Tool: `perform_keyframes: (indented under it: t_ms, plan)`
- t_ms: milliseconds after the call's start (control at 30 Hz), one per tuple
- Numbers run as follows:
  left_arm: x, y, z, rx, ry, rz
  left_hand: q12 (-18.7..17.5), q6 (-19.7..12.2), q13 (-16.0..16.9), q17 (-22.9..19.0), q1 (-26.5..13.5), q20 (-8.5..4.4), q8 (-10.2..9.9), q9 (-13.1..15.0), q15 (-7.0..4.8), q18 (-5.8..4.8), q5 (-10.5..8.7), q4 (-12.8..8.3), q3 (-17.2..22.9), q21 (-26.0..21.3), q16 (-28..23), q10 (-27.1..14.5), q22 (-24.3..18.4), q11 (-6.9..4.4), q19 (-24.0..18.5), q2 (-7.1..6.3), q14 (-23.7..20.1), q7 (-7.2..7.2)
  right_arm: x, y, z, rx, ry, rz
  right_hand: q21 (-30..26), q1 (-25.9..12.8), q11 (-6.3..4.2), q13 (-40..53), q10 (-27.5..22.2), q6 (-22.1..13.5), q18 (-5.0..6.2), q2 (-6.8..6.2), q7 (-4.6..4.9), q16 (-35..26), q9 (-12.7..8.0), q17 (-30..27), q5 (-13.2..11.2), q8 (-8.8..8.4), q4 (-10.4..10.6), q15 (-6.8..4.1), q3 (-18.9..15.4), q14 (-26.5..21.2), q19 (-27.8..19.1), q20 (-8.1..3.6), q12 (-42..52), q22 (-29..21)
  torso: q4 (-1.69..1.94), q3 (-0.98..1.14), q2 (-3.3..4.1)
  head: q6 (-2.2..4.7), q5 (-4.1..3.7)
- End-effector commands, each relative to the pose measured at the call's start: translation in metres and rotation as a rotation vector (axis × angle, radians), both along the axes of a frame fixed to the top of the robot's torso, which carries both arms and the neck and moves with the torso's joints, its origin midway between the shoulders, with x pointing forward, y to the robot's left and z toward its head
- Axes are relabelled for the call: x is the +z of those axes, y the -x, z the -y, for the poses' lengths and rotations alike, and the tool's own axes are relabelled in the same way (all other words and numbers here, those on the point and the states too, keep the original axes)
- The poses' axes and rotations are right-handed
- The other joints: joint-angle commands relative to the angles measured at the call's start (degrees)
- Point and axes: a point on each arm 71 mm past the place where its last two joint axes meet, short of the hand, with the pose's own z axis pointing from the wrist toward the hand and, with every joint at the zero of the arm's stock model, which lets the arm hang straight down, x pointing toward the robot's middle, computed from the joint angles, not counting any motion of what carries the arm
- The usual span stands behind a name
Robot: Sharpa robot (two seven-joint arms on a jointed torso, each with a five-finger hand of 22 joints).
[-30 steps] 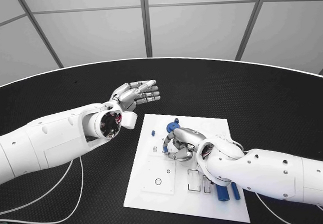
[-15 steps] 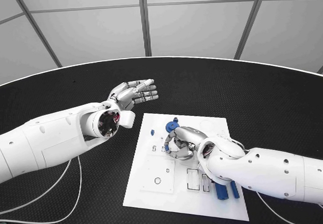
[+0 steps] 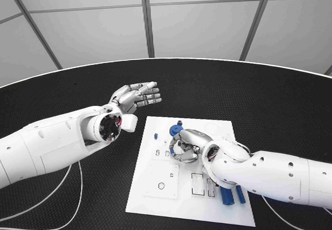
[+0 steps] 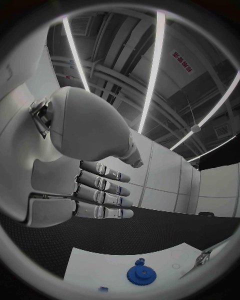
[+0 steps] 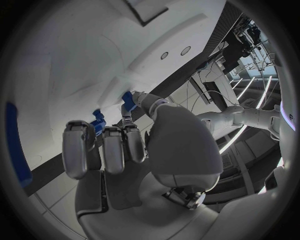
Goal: Assemble the parts on the task board
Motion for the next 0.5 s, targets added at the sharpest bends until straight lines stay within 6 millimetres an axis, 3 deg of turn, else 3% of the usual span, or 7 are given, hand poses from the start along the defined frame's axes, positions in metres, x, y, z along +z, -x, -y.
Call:
perform_keyframes:
  t_ms: [33, 500]
  plan:
    - [0.0000, 0.0001, -0.0003, 0.000, 0.000, 0.000, 0.37, 0.50, 0.07, 0.10, -0.05, 0.05, 0.15, 0.07, -0.20, 0.58, -0.36, 0.13, 0.35, -0.05, -0.03, 0.54, -0.10, 0.02, 0.29, -0.03, 0.29, 3.51, -0.0004, -0.0004, -0.0004, -0.001, 0.003, -0.002, -0.12, -0.68, 0.49, 11.07, 2.71, 0.11, -0.86, -0.16, -0.24, 0.05, -0.01, 15.10, 0.30, 0.23, -0.32, 0.24, 0.06, 6.15, 3.40, 0.27, -0.01, 8.38, -0.02, 0.03, 0.04, -0.07, 0.00]
    - [0.0000, 0.0003, -0.0010, 0.001, -0.001, -0.001, 0.34, 0.54, 0.05, 0.13, -0.13, 0.06, 0.14, 0.07, -0.23, 0.59, -0.38, 0.09, 0.46, -0.05, -0.05, 0.65, -0.14, 0.02, 0.33, -0.13, 0.38, 3.54, -0.0024, -0.0009, -0.0018, 0.001, 0.020, -0.019, -0.25, -1.35, 0.59, 10.89, 2.53, -0.27, -0.82, -0.81, -0.12, 0.05, 0.01, 15.10, 0.35, 0.17, -0.39, 0.32, -0.29, 6.15, 3.34, 0.35, -0.22, 8.25, 0.00, 0.08, 0.08, -0.33, -0.20]
